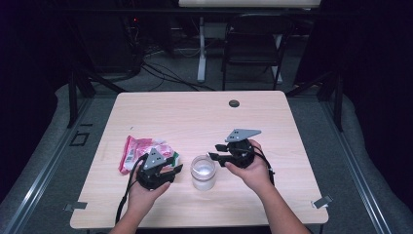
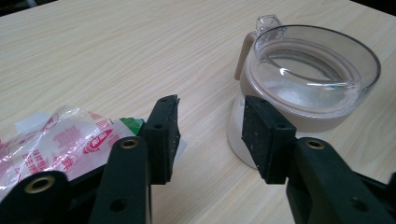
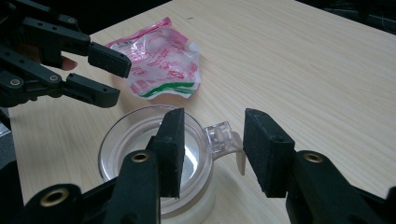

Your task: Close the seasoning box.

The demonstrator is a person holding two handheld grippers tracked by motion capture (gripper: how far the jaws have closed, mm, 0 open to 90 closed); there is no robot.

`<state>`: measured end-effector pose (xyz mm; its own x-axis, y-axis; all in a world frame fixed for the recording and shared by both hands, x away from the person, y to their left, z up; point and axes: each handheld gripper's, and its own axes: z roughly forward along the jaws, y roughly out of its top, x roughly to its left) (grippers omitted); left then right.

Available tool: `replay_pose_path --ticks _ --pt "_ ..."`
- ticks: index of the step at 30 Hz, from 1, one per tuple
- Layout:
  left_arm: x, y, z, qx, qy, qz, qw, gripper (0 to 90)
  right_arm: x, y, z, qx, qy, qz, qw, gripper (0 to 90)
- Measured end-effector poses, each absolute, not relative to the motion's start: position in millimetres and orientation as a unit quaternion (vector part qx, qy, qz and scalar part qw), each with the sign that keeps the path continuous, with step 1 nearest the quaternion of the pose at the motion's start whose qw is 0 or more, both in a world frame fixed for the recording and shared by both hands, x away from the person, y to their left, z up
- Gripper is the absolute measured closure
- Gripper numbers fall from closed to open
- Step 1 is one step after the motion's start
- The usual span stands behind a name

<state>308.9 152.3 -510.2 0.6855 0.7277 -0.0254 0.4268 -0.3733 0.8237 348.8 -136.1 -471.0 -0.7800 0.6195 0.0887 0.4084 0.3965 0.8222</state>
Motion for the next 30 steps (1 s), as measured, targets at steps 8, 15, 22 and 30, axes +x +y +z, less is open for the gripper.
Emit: replay_pose_path --ticks 8,15,22,30 --pt "314.7 164.4 -506.6 0.798 0.372 0.184 0.438 47.9 348.0 -144.8 -468.4 0.322 0.822 0.452 0.130 54.4" --pt "319.9 182.2 -499.7 0.789 0.383 0.196 0.439 45.5 348.9 -153.5 -465.8 0.334 0.816 0.451 0.140 46.6" --pt "321.8 203.8 -501.1 0.785 0.399 0.210 0.425 44.5 352.5 -166.1 -466.5 0.357 0.807 0.444 0.156 42.2" --pt "324.2 233.1 -512.2 0.771 0.431 0.224 0.412 44.0 361.7 -174.5 -471.2 0.384 0.794 0.438 0.174 42.0"
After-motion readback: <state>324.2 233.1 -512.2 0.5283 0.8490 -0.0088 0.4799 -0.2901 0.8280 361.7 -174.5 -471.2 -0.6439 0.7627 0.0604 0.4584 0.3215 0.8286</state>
